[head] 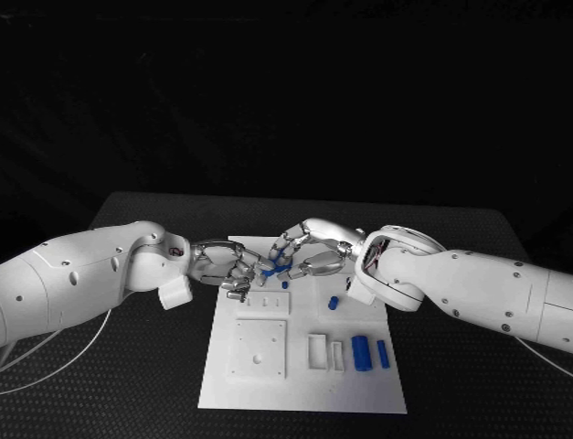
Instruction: Assemble the parts on the task board
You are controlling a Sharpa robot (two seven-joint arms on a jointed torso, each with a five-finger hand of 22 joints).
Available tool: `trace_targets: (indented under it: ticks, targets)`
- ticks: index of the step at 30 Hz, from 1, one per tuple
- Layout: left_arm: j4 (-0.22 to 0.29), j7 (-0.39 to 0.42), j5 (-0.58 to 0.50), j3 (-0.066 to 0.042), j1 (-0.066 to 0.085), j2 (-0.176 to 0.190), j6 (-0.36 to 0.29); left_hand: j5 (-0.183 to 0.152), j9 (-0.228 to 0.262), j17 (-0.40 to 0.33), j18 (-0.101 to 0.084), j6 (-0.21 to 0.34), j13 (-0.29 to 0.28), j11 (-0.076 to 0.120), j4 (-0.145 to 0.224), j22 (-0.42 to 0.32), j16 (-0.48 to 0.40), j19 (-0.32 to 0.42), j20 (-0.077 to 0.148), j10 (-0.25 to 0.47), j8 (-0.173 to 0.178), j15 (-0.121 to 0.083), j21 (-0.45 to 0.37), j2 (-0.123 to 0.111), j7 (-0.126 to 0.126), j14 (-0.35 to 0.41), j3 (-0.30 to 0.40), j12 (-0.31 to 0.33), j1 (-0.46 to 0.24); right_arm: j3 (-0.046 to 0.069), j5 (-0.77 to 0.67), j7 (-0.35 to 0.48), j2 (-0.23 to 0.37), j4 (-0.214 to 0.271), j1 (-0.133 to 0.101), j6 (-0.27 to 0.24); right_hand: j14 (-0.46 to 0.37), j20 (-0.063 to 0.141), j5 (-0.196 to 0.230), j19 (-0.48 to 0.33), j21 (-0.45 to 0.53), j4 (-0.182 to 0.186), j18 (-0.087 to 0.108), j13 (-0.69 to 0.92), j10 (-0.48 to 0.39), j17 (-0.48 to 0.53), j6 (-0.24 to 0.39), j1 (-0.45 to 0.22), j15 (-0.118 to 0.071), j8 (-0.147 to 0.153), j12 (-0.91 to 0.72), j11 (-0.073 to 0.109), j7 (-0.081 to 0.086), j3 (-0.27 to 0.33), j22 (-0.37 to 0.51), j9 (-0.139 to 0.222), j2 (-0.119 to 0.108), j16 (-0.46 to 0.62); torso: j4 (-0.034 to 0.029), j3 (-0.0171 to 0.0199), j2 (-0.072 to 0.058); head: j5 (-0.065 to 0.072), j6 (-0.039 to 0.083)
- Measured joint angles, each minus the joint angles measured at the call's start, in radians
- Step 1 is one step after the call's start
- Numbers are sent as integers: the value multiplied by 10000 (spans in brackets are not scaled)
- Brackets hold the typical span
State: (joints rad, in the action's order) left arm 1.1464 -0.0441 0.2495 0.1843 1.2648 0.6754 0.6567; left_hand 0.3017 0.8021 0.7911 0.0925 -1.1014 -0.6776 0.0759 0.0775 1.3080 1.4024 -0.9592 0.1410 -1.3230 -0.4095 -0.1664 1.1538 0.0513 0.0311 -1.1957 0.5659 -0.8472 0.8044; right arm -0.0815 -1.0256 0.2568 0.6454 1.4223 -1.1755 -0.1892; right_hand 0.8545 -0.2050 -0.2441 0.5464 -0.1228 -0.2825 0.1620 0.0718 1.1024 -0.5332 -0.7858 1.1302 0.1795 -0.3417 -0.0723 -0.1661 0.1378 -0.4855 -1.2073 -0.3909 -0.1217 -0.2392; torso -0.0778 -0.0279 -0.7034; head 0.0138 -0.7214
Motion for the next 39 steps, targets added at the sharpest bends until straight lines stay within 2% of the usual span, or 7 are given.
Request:
trace_targets:
  ticks: [4, 20, 27, 34, 36, 39]
  targets:
    - [5, 0, 5, 0, 0, -3, -5, -1, 11, 0, 0, 0, -1, 0, 0, -1, 0, 0, 0, 0, 0, 0, 0, -6, 0, 0, 0, 0, 7, 0, 44, 23, -20, 20, 0, 60, 0, 0, 0, 0, 71, 11, 1, 0, 0, 0, -59, -123, 0, 0, 0, 0, 59, 11, -38, 0, 123, 0, 0, -2, 0, -7, -1]
    - [37, 5, 9, 0, 0, -3, -9, -10, 38, 8, 1, 10, -7, -2, 2, -2, 0, 36, -36, -2, 1, 0, 0, -3, -10, 0, 0, 0, 21, -41, 58, 17, -66, 4, 0, 215, 3, 36, 0, 36, 150, -44, 1, -1, 0, -9, -103, -140, -3, -37, 0, 0, 103, 65, -82, -2, 112, 0, -2, -7, 1, -1, -25]
    - [37, 5, 1, 0, 0, -5, -9, -47, 40, 7, 1, 10, -16, -3, 14, -3, 0, 36, -36, -3, 1, 0, 0, -4, -11, 0, -12, 0, 20, -47, 59, 15, -74, 46, 0, 254, 4, -1, 0, 73, 196, -15, 2, 11, 0, -19, -198, -208, -3, -73, 0, 0, 198, 93, -132, -1, 150, -32, -2, -3, 0, -4, -37]
    - [37, 5, 1, 4, 0, -15, -10, -51, 52, 7, 1, 11, -14, -4, 15, -4, 0, 35, -36, -5, 38, 0, 0, -5, -11, 0, -12, 0, 20, -50, 66, 12, -74, 53, -2, 289, 4, 36, 206, 217, 298, 41, 0, 34, 138, -35, -362, -411, -4, -165, -52, 120, 320, 92, -197, 11, 355, -46, 3, 0, -1, -9, -45]
    - [39, 3, 1, 5, -1, -16, -11, -79, 54, 6, 1, 11, -14, -3, 15, -4, 0, 35, -36, -3, 38, 0, 0, -5, -11, 0, -12, 0, 19, -50, 69, 12, -69, 50, -3, 301, 4, 2, 272, 255, 380, 177, 1, 37, 237, -36, -431, -529, -4, -174, -57, 127, 293, 44, -226, 31, 472, -83, 3, -1, 0, -9, -49]
    - [41, -2, 1, 5, -3, -17, -12, -46, 56, 6, 1, 11, -14, 25, 16, -5, 0, 35, -37, 24, 37, 0, 0, -6, -11, 0, -12, 0, 18, -50, 73, 12, -67, 48, -4, 311, 16, 32, 330, 327, 444, 286, 2, 65, 341, -62, -587, -633, -16, -183, -117, 231, 304, -44, -263, 45, 577, -109, 3, 3, 0, -9, -52]
